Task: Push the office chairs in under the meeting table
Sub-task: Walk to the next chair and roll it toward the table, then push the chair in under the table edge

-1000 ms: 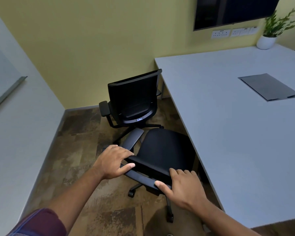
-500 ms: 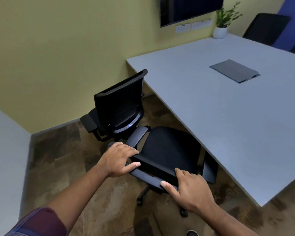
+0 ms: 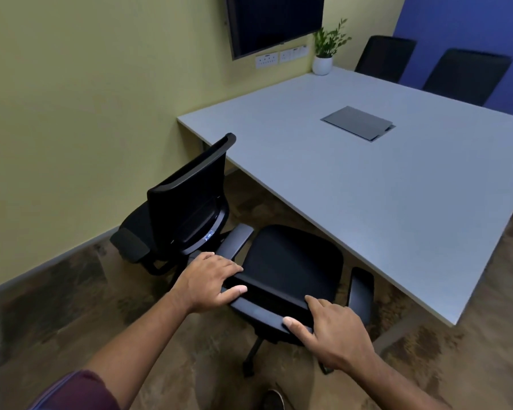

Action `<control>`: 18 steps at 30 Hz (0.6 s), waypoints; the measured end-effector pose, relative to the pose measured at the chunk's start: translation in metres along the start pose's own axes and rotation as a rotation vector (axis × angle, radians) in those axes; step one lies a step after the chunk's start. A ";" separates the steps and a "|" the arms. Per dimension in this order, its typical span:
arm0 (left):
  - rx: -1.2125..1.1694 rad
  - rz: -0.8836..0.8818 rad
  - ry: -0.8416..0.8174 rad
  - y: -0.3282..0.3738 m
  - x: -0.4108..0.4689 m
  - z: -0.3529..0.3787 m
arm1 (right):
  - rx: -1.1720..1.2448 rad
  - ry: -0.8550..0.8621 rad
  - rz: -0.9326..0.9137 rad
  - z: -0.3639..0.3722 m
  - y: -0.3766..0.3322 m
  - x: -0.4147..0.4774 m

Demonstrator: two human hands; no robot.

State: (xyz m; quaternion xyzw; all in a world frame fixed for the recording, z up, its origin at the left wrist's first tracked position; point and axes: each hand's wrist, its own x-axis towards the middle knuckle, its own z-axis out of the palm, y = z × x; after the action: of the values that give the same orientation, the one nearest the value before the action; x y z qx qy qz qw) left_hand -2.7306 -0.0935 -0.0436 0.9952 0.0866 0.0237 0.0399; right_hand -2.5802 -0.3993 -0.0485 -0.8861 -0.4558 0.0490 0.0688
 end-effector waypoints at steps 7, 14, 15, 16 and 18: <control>-0.002 0.047 0.029 -0.022 0.002 0.003 | 0.057 -0.023 0.067 0.011 -0.017 0.007; -0.028 0.087 0.032 -0.029 0.003 0.001 | 0.068 -0.068 0.118 0.003 -0.027 0.005; -0.041 0.095 0.035 -0.032 0.003 0.002 | 0.062 -0.076 0.137 0.002 -0.031 0.006; -0.045 0.102 0.036 -0.036 0.005 0.003 | 0.069 -0.077 0.166 0.003 -0.034 0.006; -0.049 0.102 0.030 -0.037 0.003 0.004 | 0.075 -0.081 0.184 0.000 -0.038 0.006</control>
State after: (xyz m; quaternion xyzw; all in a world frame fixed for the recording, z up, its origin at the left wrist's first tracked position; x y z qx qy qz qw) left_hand -2.7338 -0.0567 -0.0502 0.9966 0.0359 0.0426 0.0615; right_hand -2.6073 -0.3722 -0.0426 -0.9183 -0.3728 0.1078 0.0788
